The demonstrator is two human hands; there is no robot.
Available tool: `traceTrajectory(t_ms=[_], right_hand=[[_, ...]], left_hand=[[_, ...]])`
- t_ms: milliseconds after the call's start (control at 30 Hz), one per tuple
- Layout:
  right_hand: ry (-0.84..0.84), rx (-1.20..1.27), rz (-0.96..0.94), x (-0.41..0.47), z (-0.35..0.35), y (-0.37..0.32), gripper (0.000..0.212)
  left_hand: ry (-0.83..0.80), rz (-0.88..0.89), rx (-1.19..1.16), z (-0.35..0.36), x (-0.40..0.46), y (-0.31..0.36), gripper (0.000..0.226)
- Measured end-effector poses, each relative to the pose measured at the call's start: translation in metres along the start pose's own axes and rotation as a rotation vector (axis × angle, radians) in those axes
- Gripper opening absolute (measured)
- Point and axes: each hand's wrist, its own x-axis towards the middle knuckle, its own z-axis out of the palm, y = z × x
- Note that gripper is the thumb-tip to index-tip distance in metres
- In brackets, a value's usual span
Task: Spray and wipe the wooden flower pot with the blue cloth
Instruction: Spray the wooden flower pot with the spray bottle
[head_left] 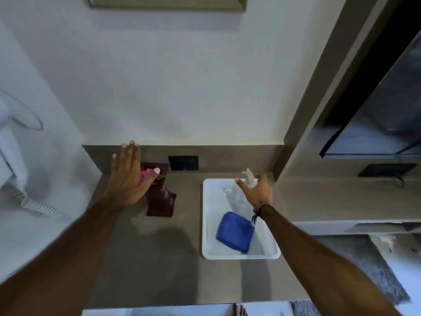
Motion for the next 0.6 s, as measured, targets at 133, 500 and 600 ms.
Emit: traceTrajectory(t_ms=[133,500,600], right_hand=[[-0.059,0.267,0.064,0.012,0.023,-0.008,0.065],[-0.035,0.451,0.128,0.050,0.047,-0.029,0.040],[-0.149,0.544,0.080,0.044,0.057,-0.055,0.036]], left_hand=[[-0.086,-0.178,-0.065,0.014,-0.023,0.003,0.111],[-0.051,-0.505,-0.228,0.051,-0.040,0.013,0.122],[-0.058,-0.503,-0.222,0.054,-0.040,0.014,0.120]])
